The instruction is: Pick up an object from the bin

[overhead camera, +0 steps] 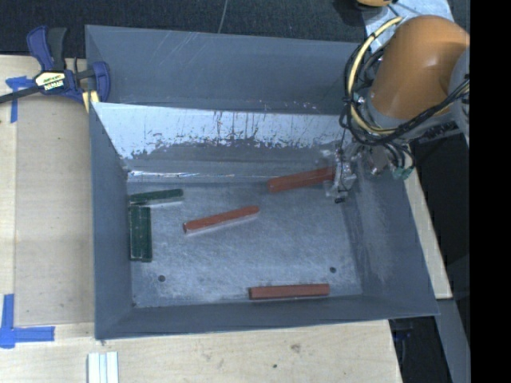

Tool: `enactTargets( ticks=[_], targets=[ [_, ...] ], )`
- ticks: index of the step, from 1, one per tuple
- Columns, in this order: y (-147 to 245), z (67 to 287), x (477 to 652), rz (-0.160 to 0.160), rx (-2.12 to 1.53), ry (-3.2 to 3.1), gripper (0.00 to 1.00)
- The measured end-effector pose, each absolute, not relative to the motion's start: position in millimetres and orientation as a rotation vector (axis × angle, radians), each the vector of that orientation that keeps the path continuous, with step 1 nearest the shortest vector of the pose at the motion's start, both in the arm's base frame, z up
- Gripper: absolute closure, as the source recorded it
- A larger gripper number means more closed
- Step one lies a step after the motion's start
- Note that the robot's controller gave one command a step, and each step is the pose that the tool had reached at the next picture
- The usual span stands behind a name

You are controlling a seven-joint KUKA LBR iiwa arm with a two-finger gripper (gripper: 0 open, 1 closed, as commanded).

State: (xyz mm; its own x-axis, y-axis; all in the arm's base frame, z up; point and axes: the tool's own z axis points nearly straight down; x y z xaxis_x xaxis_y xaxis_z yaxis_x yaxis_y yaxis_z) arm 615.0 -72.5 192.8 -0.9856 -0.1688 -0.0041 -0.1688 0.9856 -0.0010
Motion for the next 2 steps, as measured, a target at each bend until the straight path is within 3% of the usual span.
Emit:
enactTargets(
  ticks=[1,2],
  targets=[
    [-72.4,192.7,615.0,-0.001,-0.267,3.126,1.00],
    [-73.2,310.8,578.9,-0.002,-0.638,3.070,1.00]
  ],
)
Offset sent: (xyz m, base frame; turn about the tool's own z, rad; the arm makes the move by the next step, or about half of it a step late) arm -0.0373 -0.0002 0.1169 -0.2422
